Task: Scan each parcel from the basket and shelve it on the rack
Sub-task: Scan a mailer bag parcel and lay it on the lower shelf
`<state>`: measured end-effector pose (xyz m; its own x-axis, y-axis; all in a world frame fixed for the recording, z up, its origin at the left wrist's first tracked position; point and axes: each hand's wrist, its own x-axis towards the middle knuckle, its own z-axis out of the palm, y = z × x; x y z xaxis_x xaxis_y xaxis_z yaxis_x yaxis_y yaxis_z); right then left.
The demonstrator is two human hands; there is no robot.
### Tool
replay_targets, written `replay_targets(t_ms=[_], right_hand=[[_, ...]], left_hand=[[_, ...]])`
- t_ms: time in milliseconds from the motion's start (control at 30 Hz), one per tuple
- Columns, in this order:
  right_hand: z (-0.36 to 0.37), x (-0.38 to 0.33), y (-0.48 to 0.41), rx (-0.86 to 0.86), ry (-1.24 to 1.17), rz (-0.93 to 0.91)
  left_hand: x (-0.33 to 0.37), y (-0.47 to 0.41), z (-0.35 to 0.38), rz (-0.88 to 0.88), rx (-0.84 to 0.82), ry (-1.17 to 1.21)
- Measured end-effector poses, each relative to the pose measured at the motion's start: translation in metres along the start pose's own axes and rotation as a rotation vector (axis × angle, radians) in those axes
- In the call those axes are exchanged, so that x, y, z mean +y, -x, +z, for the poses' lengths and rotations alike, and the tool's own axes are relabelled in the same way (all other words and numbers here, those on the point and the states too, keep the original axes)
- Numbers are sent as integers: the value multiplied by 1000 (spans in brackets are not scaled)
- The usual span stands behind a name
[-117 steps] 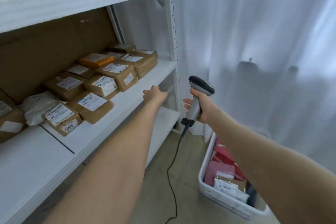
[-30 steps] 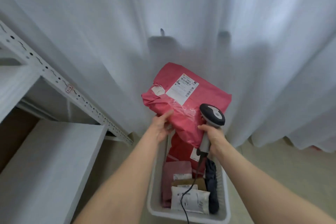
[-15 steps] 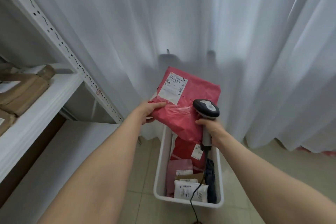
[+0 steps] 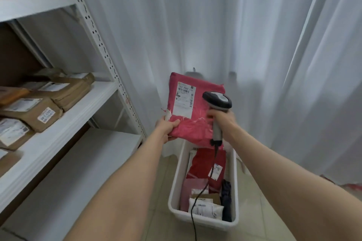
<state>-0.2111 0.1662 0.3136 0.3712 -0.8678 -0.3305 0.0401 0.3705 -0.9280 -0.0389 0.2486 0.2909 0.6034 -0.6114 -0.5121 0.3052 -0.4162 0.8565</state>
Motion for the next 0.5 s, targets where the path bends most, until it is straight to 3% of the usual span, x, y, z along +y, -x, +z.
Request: replay_targets(t_ms=[200, 500], right_hand=[[31, -27, 23, -162, -3, -5], [65, -36, 42, -164, 38, 46]], left_hand=[[-1, 12, -13, 9, -8, 31], [-3, 13, -39, -10, -21, 45]])
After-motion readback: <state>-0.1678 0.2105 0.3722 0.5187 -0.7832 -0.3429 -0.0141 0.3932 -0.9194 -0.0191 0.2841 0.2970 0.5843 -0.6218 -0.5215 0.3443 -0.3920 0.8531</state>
